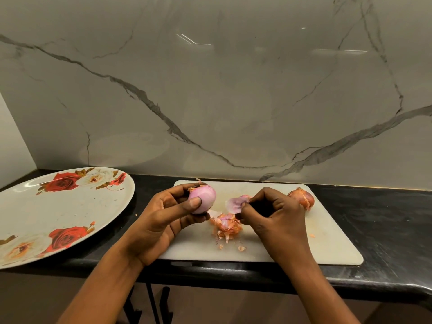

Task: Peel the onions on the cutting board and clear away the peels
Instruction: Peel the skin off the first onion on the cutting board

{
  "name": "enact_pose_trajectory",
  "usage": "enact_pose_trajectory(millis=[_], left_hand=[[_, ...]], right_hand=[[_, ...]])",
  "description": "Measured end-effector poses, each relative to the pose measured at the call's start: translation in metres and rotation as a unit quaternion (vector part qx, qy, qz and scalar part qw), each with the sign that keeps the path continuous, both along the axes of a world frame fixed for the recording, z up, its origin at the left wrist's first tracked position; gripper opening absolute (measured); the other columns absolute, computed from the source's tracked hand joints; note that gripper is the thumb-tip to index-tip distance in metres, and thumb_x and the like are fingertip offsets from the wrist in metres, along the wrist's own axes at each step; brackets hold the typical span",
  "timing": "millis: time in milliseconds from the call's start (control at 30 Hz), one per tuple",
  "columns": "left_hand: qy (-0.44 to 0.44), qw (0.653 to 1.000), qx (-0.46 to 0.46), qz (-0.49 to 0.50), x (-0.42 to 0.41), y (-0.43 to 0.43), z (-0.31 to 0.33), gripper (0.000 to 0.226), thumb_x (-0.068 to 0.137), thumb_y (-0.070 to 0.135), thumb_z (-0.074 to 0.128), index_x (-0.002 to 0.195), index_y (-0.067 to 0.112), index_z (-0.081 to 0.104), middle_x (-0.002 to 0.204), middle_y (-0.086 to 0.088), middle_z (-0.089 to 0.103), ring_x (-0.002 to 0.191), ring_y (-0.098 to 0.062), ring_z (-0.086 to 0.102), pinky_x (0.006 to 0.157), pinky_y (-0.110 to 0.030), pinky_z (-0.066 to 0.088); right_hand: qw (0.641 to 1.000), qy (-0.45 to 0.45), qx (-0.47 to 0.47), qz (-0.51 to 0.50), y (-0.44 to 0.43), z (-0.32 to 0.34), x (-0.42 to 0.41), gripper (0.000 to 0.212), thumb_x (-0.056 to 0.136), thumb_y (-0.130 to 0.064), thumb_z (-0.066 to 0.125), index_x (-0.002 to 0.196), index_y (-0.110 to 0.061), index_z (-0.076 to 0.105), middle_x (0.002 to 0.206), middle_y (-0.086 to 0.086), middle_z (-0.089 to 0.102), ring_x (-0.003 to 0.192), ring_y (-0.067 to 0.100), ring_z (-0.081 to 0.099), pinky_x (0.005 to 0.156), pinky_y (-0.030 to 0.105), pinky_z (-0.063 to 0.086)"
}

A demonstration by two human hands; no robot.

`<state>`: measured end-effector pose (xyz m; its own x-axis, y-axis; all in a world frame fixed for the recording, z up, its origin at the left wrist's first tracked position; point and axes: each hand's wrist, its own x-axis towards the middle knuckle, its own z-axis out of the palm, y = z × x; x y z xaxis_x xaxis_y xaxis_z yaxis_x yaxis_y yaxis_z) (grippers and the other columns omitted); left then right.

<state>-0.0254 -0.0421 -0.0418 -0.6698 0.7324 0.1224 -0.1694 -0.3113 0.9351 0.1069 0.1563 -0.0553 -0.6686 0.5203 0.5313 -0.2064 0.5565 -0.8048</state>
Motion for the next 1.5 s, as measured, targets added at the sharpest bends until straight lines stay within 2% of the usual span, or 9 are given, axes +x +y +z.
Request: enact_pose_trajectory(millis=[267,367,433,600,767,967,1200,1367,1500], left_hand=[[0.050,0.999,-0.020,0.003,-0.0021,-0.0006,-0.0025,0.064,0.074,0.004,0.079,0.135,0.015,0.066,0.132,-0.012,0.071,0.117,-0.028,0.070,0.086,-0.029,0.061],[0.066,0.998,-0.021,-0.002,-0.0015,-0.0001,-0.0037,0.064,0.074,0.001,0.081,0.135,0.016,0.067,0.132,-0.012,0.071,0.123,-0.030,0.069,0.092,-0.030,0.060],[0.073,0.997,-0.026,-0.002,-0.0008,-0.0003,-0.0037,0.064,0.073,0.001,0.082,0.133,0.019,0.069,0.131,-0.011,0.072,0.123,-0.031,0.069,0.094,-0.032,0.060],[0.124,0.991,-0.057,0.007,0.0018,0.0018,-0.0046,0.066,0.074,-0.004,0.089,0.133,0.019,0.070,0.130,-0.010,0.072,0.120,-0.031,0.070,0.092,-0.033,0.061],[0.165,0.983,-0.076,0.023,0.0021,0.0027,-0.0064,0.065,0.074,-0.002,0.087,0.132,0.022,0.071,0.132,-0.009,0.071,0.120,-0.033,0.070,0.098,-0.045,0.060],[0.178,0.981,-0.078,0.007,0.0030,0.0031,-0.0081,0.065,0.074,-0.003,0.088,0.132,0.021,0.072,0.131,-0.011,0.072,0.117,-0.035,0.071,0.099,-0.047,0.060],[0.165,0.984,-0.071,-0.006,0.0011,0.0027,-0.0088,0.064,0.079,-0.002,0.083,0.137,0.019,0.069,0.135,-0.010,0.071,0.124,-0.031,0.069,0.102,-0.044,0.059],[0.123,0.991,-0.044,-0.036,0.0009,0.0002,-0.0065,0.063,0.084,-0.005,0.080,0.142,0.012,0.063,0.137,-0.012,0.070,0.129,-0.031,0.065,0.102,-0.036,0.057],[0.105,0.993,-0.033,-0.042,-0.0027,-0.0014,-0.0057,0.064,0.082,0.005,0.075,0.144,0.013,0.060,0.136,-0.017,0.069,0.126,-0.036,0.066,0.094,-0.034,0.059]], right_hand=[[0.998,-0.028,0.045,0.017,-0.0048,0.0005,0.0003,0.006,0.086,-0.023,0.088,0.088,-0.023,0.082,0.078,-0.013,0.078,0.076,0.009,0.077,0.072,0.036,0.065],[0.999,-0.021,0.033,0.029,-0.0066,0.0015,0.0012,0.002,0.091,-0.025,0.084,0.089,-0.025,0.083,0.078,-0.014,0.079,0.075,0.010,0.078,0.071,0.040,0.066],[0.999,-0.011,0.024,0.021,-0.0060,-0.0002,0.0005,0.004,0.093,-0.024,0.081,0.090,-0.025,0.084,0.079,-0.015,0.079,0.075,0.010,0.079,0.071,0.040,0.067],[0.997,0.002,0.067,0.033,-0.0070,-0.0004,0.0031,0.016,0.093,-0.023,0.080,0.109,-0.025,0.082,0.099,-0.018,0.080,0.091,-0.001,0.076,0.079,0.022,0.064],[0.992,0.000,0.083,0.100,-0.0093,0.0001,0.0031,0.031,0.090,-0.026,0.084,0.120,-0.020,0.080,0.108,-0.012,0.081,0.100,0.000,0.076,0.083,0.025,0.064],[0.989,0.037,0.114,0.085,-0.0051,-0.0018,0.0005,0.017,0.092,-0.013,0.081,0.109,-0.018,0.084,0.106,-0.012,0.081,0.099,0.002,0.077,0.084,0.027,0.063],[0.994,0.021,0.100,0.043,-0.0043,-0.0030,0.0002,0.014,0.092,-0.013,0.080,0.106,-0.016,0.083,0.094,-0.014,0.080,0.087,0.000,0.076,0.076,0.015,0.059],[0.998,-0.002,0.064,0.005,-0.0031,-0.0031,-0.0016,0.010,0.093,-0.014,0.079,0.098,-0.022,0.081,0.085,-0.019,0.077,0.082,0.002,0.076,0.074,0.021,0.062],[0.999,-0.016,0.050,-0.011,-0.0014,-0.0048,-0.0023,0.009,0.092,-0.016,0.080,0.098,-0.023,0.081,0.086,-0.018,0.078,0.082,0.003,0.076,0.077,0.026,0.064]])
